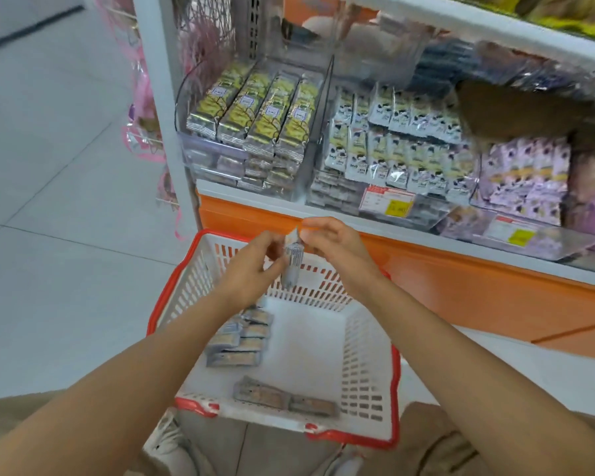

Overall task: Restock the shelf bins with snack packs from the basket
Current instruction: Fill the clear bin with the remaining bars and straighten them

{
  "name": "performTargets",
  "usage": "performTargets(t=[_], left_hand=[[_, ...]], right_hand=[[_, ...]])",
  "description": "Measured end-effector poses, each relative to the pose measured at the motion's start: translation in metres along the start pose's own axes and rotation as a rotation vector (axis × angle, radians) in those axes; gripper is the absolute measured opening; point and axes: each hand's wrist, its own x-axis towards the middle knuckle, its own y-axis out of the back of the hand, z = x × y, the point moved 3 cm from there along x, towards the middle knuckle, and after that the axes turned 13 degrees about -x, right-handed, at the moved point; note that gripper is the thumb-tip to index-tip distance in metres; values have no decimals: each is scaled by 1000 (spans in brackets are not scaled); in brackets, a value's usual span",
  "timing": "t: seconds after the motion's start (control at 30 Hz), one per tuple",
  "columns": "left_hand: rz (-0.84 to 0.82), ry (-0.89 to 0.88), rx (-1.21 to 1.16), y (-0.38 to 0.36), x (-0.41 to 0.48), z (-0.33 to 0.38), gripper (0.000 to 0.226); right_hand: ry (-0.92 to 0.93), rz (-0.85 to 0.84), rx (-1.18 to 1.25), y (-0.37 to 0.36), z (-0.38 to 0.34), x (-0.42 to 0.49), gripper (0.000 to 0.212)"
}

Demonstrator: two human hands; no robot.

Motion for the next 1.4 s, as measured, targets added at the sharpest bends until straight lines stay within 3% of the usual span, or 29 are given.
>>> performTargets(t=[0.17,0.57,0.63,0.73,0.8,0.93,1.13,1.4], left_hand=[[41,187,-418,-5,6,30,19],[8,105,-489,-10,40,101,24],[38,15,-357,-3,49,108,29],[229,-291,199,19,64,111,38],[243,-426,474,28,74,105,46],[148,-369,831,32,88,82,69],[173,-408,915,32,92,64,74],[232,-477,845,32,98,55,61]], right_hand=[[163,23,-237,26,-2,-34,48],[395,243,-343,67,-48,-50,38],[412,308,-323,76,-58,-44,35],[410,442,-328,95,-76,-27,32],[378,514,-380,105,-86,-9,29],[328,575,-466,116,-99,33,24],[324,678,-729,120,-124,88,34],[220,723,-1103,111,-135,140,41]])
